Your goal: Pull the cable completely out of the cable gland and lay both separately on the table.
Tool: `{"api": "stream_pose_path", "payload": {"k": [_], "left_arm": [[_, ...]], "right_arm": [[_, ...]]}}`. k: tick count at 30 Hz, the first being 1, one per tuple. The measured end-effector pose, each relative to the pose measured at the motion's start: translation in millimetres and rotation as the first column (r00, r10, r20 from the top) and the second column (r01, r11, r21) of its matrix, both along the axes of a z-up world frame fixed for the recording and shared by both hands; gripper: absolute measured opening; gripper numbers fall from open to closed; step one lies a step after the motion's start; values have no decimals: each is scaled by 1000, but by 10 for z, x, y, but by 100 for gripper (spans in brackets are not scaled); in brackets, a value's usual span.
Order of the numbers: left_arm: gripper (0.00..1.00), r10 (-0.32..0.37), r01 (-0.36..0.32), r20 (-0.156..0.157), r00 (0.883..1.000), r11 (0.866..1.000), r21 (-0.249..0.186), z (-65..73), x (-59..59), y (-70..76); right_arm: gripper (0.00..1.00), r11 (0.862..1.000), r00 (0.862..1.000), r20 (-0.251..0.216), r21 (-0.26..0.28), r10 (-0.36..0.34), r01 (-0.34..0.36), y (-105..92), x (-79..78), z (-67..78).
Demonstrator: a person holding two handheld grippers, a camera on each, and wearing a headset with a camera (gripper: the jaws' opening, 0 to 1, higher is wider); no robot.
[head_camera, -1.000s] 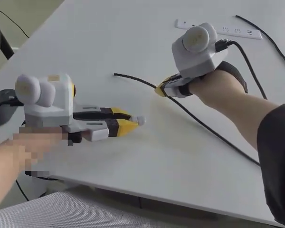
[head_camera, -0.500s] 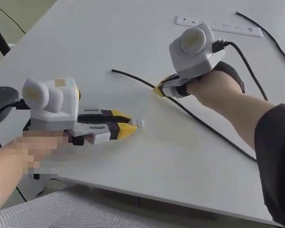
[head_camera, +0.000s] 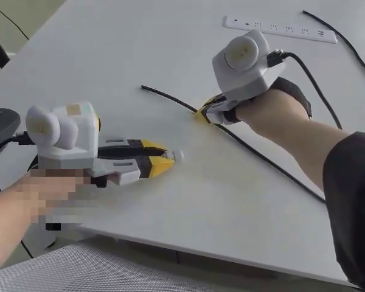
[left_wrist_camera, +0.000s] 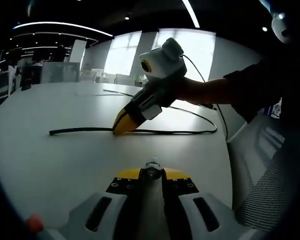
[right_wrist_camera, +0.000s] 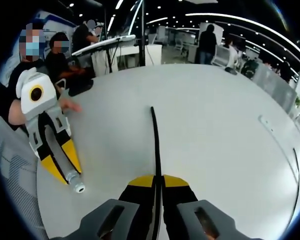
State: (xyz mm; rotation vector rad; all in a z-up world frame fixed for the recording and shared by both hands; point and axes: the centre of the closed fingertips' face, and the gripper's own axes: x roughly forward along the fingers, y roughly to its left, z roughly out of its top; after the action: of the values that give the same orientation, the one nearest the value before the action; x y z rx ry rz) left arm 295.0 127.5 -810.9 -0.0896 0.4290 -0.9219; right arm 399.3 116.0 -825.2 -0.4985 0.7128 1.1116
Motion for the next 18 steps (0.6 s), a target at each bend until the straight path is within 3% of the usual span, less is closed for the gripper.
{"api": "stream_pose_path", "payload": {"k": [1,2,3,4,5,8,18], "left_arm": [[16,-1,1,-2,1000,1000,2,-7,-3,-3],[16,-7,8,-15,1000,999,34,-80,-24,7],[16,-23,22,54,998,999,29,6,-10,-24],[16,-17,16,10,1000,1000,23,-23,-63,-16],[16,-22,22,3,1000,1000,16,-20,-82,-25],[16,-24,24,5,1000,1000,15,-24,-87,-30],[29,13,-13,14,1000,1000,-12,62,-44,37]], "right_arm": [[0,1000,1000,-4,3,-1,1,-4,3,3],[0,1000,1000,-6,2,-1,1,-5,2,2],[0,1000,1000,-4,1,1,-1,-8,2,3],[0,1000,1000,-5,3,2,-2,-7,-3,3],[1,1000,1000,-9,5,1,-1,-8,-8,6],[8,999,999,-46,40,-16,17,10,-40,23],[19,998,999,-35,52,-26,28,-38,-75,54]]}}
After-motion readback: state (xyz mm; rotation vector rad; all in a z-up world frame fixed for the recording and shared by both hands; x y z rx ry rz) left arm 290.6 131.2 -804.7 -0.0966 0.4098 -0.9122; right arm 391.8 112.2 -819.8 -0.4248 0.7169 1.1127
